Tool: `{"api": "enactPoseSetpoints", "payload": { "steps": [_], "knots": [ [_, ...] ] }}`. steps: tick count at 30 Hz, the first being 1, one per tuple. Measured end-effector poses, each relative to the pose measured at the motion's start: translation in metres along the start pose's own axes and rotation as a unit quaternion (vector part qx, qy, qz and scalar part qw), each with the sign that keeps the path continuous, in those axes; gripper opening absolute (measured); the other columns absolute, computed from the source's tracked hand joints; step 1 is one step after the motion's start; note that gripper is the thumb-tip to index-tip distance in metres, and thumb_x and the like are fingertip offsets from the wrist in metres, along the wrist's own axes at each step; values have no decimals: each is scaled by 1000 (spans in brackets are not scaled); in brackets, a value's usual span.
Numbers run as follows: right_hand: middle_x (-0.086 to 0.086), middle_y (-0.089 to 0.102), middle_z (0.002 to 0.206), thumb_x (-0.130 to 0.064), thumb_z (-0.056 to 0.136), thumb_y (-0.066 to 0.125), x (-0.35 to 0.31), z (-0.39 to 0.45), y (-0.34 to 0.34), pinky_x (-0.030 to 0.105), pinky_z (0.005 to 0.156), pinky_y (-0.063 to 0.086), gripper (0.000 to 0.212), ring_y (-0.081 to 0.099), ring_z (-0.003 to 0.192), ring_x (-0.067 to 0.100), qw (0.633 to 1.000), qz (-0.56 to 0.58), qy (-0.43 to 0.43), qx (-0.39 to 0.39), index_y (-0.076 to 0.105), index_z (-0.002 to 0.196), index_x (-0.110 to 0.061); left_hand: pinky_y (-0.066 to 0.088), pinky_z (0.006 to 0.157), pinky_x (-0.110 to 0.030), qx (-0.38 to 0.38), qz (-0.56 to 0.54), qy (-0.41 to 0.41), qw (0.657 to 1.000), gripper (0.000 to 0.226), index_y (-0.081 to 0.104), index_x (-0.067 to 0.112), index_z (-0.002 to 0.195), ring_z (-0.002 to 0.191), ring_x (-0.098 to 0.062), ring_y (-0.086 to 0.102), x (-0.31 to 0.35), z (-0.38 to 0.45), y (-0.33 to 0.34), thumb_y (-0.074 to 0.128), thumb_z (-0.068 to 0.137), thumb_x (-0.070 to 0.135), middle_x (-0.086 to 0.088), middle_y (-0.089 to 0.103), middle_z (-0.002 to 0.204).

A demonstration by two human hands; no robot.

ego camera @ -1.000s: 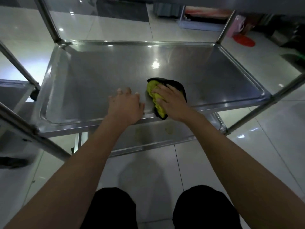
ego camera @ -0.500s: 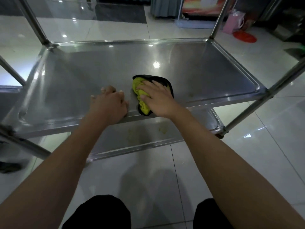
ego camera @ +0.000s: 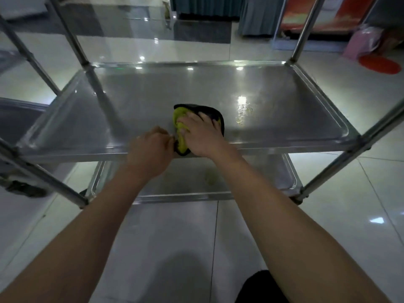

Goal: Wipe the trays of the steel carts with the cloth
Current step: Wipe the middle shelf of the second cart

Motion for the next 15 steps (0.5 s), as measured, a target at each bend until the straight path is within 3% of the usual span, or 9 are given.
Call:
{"api": "enactPoseSetpoints", "payload": {
  "steps": [3,8,11,15],
  "knots": [
    [-10,15,165,-42,103,24,15,-15,-9,56,119,1,47,7,151,24,1000,3,0,2,34,149,-37,48,95,-44,-3,16,-30,999,42,75,13,105,109,-37,62,7,-4,-4,39,105,36,-3,59,132],
    [-12,17,164,-39,103,25,39,-28,-20,55,120,2,43,8,151,23,1000,-3,1,22,37,145,-40,47,80,-40,15,93,-43,995,28,70,11,96,98,-35,63,39,5,-6,48,97,30,-10,62,108],
    [-12,20,163,-39,104,26,43,-30,-21,55,121,5,41,10,151,22,999,-3,-3,32,39,143,-41,47,74,-38,31,34,-36,998,27,69,12,91,92,-33,62,58,7,3,47,97,27,-8,63,103],
    [-14,21,163,-39,103,28,48,-35,-24,55,121,7,41,11,151,21,999,-2,1,45,40,142,-42,48,83,-46,37,9,-47,998,34,71,14,93,96,-33,61,63,5,20,42,100,30,-3,62,108]
  ]
}}
Point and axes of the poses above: each hand's wrist, its own z-axis towards the middle knuckle, its own y-axis out of the palm, x = y × z, the point moved 3 cm from there along z, towards the middle knuckle
